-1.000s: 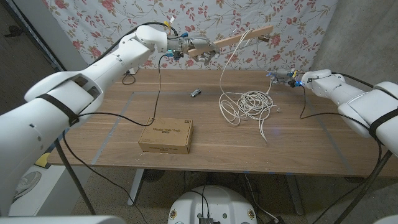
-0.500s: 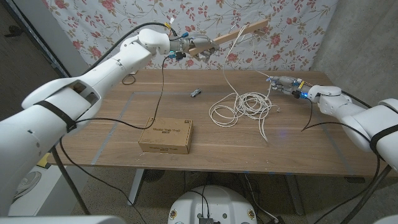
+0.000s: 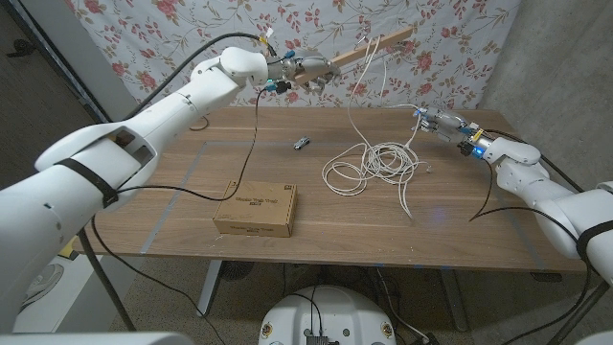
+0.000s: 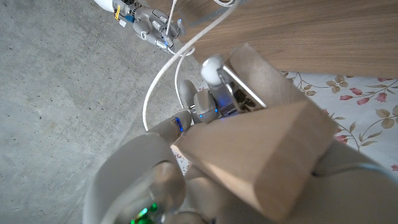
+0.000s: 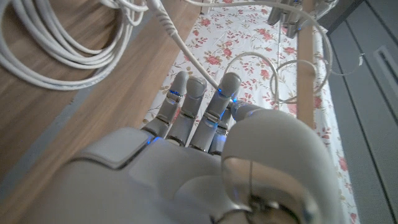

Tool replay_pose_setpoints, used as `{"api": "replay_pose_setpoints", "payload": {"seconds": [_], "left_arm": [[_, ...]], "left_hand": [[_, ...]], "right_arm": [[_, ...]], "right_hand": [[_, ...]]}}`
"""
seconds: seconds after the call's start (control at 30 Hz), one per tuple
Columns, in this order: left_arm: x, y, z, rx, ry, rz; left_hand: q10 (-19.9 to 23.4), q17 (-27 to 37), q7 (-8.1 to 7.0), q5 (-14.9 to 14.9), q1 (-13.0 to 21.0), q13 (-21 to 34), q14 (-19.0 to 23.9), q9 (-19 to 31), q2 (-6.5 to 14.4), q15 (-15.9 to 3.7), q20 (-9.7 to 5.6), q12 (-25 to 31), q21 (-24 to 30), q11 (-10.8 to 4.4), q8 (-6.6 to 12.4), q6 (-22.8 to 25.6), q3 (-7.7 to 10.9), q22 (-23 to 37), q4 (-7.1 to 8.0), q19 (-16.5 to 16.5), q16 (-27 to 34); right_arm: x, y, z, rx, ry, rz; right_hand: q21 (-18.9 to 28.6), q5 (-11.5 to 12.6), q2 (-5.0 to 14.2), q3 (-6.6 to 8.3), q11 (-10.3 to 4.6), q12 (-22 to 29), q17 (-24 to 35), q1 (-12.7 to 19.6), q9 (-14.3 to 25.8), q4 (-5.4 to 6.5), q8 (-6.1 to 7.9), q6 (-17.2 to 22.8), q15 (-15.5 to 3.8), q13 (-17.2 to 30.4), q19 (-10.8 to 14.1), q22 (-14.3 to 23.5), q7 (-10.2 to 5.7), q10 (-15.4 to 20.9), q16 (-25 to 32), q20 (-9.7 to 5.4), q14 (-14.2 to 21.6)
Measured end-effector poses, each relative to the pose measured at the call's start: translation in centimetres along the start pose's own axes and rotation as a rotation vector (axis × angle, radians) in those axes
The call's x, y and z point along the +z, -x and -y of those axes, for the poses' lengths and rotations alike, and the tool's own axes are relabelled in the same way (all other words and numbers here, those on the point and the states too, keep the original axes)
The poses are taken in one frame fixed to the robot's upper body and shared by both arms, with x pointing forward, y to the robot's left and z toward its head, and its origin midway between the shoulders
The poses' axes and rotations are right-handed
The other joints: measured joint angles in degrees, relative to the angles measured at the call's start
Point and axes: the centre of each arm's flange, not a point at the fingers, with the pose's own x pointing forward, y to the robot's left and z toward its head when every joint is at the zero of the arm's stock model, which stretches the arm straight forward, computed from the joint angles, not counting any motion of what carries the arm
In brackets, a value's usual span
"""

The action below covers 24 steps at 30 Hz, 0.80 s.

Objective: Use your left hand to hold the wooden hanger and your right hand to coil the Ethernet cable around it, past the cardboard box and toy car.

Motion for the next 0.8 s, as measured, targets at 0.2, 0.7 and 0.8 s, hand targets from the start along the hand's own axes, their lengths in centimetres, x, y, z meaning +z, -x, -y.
{"api": "replay_pose_setpoints", "payload": {"seconds": [0.2,0.7,0.8], "left_arm": [[0.3,-0.4,0.1,-0.006,-0.009,-0.002],[-0.2,-1.2,1.1,-0.039,-0.017,-0.041],[-0.2,-1.3,1.3,-0.047,-0.018,-0.045]], "left_hand": [[0.0,-0.1,-0.01,0.0,0.0,0.0,0.0,0.0,0.0,0.0,0.0,0.0,0.0,0.0,-0.01,0.1,0.0,0.0,0.0,0.0,0.0],[0.0,-0.2,0.19,0.0,0.0,0.0,0.0,0.1,0.0,0.0,0.0,0.0,0.0,-0.04,-0.02,-0.1,0.0,0.0,0.0,0.0,0.0],[0.1,0.0,0.19,0.0,0.0,0.0,0.0,0.1,0.0,0.0,0.0,0.0,0.0,-0.12,-0.02,-0.1,0.0,0.0,0.0,0.0,0.0]], "right_arm": [[1.4,0.2,-0.9,0.074,0.022,0.094],[6.8,-1.5,-2.2,0.185,0.099,0.3],[7.4,-1.8,-2.3,0.197,0.108,0.313]], "right_hand": [[0.0,0.0,-0.01,0.0,-0.01,0.0,0.0,0.0,0.0,0.0,-0.01,0.1,0.0,0.1,0.0,0.0,-0.05,0.0,0.0,0.0,0.0],[0.0,-0.2,-0.1,0.0,-0.16,0.0,0.0,-0.1,0.0,0.0,0.02,0.1,0.0,-0.3,0.0,0.0,-0.14,0.1,0.0,0.0,0.0],[0.0,-0.2,-0.1,0.0,-0.16,0.0,0.0,-0.1,-0.2,0.0,0.17,0.1,-0.2,-0.3,0.0,0.0,-0.15,0.1,0.0,0.0,0.2]]}}
